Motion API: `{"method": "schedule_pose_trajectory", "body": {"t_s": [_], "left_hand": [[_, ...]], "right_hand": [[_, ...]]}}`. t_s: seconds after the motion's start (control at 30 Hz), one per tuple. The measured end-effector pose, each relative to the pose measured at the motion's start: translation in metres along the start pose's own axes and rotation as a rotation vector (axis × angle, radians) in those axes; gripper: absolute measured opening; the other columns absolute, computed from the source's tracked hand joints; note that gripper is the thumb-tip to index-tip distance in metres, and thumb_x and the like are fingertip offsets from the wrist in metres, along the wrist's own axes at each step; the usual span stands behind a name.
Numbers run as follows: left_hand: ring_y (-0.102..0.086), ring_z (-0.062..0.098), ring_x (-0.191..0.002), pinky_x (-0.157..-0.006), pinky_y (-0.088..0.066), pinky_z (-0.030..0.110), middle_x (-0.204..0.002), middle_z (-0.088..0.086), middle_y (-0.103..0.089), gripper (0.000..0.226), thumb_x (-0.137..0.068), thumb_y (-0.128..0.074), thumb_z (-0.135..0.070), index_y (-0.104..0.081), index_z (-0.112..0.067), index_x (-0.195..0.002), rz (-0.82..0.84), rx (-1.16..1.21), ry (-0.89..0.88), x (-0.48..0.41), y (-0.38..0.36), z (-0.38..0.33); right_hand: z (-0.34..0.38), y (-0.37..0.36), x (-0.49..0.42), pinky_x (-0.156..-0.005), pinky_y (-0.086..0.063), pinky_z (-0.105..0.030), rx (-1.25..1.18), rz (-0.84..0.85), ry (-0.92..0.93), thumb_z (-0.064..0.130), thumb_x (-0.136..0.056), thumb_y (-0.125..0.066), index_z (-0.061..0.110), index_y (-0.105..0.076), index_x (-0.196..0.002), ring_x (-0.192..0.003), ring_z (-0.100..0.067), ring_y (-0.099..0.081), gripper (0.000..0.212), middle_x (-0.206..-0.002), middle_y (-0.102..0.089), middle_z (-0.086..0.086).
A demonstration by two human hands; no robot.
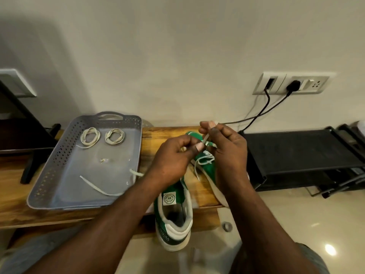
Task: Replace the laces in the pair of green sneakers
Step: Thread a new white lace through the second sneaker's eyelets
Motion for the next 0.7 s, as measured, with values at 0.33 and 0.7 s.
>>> {"method": "schedule_pose_trajectory", "body": {"t_s": [0.33, 0.7], "left_hand": [[-0.063, 0.013, -0.091, -0.077, -0.046, 0.031, -0.084, -0.011, -0.071, 0.02, -0.096, -0.071, -0.036, -0.071, -0.029, -0.078, -0.036, -0.287, -0.008, 0.005, 0.012, 0.006], [-0.071, 0.007, -0.094, -0.088, -0.057, 0.04, -0.095, -0.011, -0.076, 0.015, -0.103, -0.063, -0.029, -0.073, -0.036, -0.094, 0.138, 0.188, -0.225, 0.046, -0.019, -0.059]], "right_hand": [[0.05, 0.029, 0.023, -0.074, -0.047, -0.032, -0.015, -0.121, 0.089, 0.024, -0.103, -0.061, 0.015, -0.08, -0.104, -0.089, -0.012, -0.068, 0.021, -0.097, -0.079, -0.003], [0.043, 0.027, 0.058, -0.095, -0.054, -0.057, 0.056, -0.115, 0.051, 0.018, -0.105, -0.058, 0.016, -0.08, -0.099, -0.111, -0.036, -0.07, 0.023, -0.105, -0.078, -0.008]]}}
Point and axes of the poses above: each hand's wrist, its own x-axis away from the middle knuckle, its own y-axis out of the back of the hand, z = x × y, the point moved 9 cm from there along -x, towards the middle knuckle
